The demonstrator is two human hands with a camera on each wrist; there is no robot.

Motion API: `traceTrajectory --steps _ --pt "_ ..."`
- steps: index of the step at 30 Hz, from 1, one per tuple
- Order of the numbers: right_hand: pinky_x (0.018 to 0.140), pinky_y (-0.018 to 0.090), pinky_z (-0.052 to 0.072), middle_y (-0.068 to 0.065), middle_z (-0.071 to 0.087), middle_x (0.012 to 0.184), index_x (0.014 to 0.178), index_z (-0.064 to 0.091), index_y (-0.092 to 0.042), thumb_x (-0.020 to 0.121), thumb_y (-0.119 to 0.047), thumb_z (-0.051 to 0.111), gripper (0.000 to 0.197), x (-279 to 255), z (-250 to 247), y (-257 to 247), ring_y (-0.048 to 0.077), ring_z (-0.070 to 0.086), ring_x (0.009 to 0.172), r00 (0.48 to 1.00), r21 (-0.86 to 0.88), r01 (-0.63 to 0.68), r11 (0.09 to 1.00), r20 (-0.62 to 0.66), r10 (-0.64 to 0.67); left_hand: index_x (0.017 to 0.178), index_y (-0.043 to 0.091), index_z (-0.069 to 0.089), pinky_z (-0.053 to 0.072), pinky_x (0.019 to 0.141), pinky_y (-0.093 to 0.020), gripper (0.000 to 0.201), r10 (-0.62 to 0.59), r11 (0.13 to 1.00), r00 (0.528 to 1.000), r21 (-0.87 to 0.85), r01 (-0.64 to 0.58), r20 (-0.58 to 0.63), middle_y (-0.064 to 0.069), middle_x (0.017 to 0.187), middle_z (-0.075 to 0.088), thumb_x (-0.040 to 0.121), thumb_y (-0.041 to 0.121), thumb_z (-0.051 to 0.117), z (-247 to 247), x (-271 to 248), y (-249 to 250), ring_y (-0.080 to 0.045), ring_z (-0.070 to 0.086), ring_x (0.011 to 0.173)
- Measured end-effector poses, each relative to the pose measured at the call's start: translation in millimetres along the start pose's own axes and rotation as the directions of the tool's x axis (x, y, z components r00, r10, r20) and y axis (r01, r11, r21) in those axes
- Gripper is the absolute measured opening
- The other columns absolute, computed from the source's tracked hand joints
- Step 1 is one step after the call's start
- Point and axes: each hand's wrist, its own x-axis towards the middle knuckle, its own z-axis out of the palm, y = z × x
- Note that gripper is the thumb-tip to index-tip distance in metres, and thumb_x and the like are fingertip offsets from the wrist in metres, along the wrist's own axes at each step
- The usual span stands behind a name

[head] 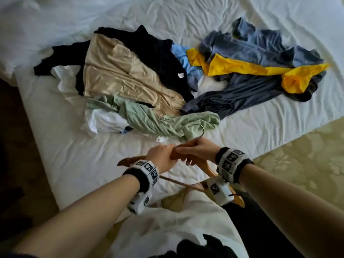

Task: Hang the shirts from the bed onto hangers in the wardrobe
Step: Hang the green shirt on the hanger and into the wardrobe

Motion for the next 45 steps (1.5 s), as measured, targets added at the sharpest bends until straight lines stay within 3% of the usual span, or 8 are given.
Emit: traceTrajectory --steps 4,9,13,18,23,31,37,45 --pt "0.059 0.030 0.049 0.016 0.069 0.072 0.082 0.072 -0.005 0.086 -0.058 0.066 0.053 37 -34 -11 0.024 0.058 0.057 0.994 0.124 -0.111 0.986 0.034 0.108 0.131 0.019 0.047 0.046 0.093 -0.039 0.046 0.079 0.993 0.992 0.096 -0.070 -0.099 -0.009 0.117 0.062 0.088 0.026 0.063 -2 42 4 -0.031 0.060 0.109" --pt "0.056 0.018 0.041 -0.013 0.061 0.067 0.095 0.066 -0.017 0.091 -0.042 0.067 0.026 78 -48 -5 0.004 0.055 0.059 0.959 0.076 0.069 0.995 -0.280 -0.045 0.126 0.008 0.049 0.038 0.099 -0.045 0.055 0.216 0.976 0.878 0.119 -0.183 -0.427 -0.014 0.129 0.051 0.074 0.019 0.064 5 83 -21 -0.032 0.046 0.120" --pt "0.060 0.014 0.035 -0.004 0.055 0.088 0.123 0.048 -0.010 0.086 -0.041 0.073 0.054 120 -37 25 0.015 0.052 0.076 0.870 -0.249 0.126 0.960 -0.438 -0.228 0.111 0.010 0.062 0.040 0.095 -0.041 0.034 0.210 0.971 0.953 0.158 -0.178 -0.217 -0.011 0.114 0.063 0.078 0.014 0.071 33 120 -39 -0.032 0.055 0.112" --pt "0.062 0.014 0.038 -0.005 0.061 0.090 0.125 0.052 -0.009 0.090 -0.028 0.068 0.043 156 -25 49 0.011 0.058 0.076 0.820 -0.285 0.079 0.955 -0.526 -0.225 0.138 0.022 0.041 0.029 0.108 -0.042 0.053 0.107 0.931 0.994 0.351 -0.102 0.003 -0.005 0.144 0.041 0.088 0.017 0.058 73 165 -56 -0.026 0.035 0.136" --pt "0.054 0.010 0.034 -0.009 0.060 0.086 0.128 0.047 -0.011 0.091 -0.021 0.064 0.042 160 -14 55 0.000 0.052 0.065 0.825 -0.315 0.089 0.945 -0.509 -0.247 0.112 0.024 0.058 0.029 0.103 -0.043 0.020 0.089 0.894 0.996 0.440 -0.089 0.020 -0.001 0.112 0.066 0.093 0.021 0.053 64 188 -66 -0.022 0.057 0.114" --pt "0.073 0.025 0.040 0.001 0.068 0.109 0.120 0.052 -0.013 0.081 -0.012 0.072 0.043 135 -4 30 0.022 0.063 0.095 0.875 -0.334 0.090 0.938 -0.423 -0.234 0.112 0.008 0.057 0.051 0.081 -0.047 0.021 0.177 0.975 0.981 -0.119 -0.186 -0.081 -0.021 0.098 0.067 0.101 0.018 0.042 10 142 -61 -0.039 0.065 0.093" --pt "0.071 0.024 0.037 -0.001 0.058 0.098 0.118 0.055 -0.013 0.084 -0.018 0.073 0.039 100 6 -21 0.022 0.059 0.091 0.881 -0.425 0.085 0.901 -0.391 -0.267 0.091 0.002 0.057 0.028 0.061 -0.031 0.039 0.135 0.884 0.918 -0.372 -0.281 -0.373 0.000 0.066 0.049 0.100 0.031 0.032 -48 86 -43 -0.025 0.051 0.064" --pt "0.070 0.027 0.039 0.008 0.067 0.092 0.097 0.064 -0.015 0.075 -0.016 0.074 0.024 39 -8 -82 0.027 0.061 0.088 0.827 -0.512 0.062 0.857 -0.455 -0.332 0.061 0.015 0.044 0.033 0.051 -0.022 0.045 -0.100 0.756 0.764 -0.548 -0.358 -0.637 0.006 0.053 0.039 0.088 0.039 0.071 -170 24 -50 -0.007 0.035 0.050"
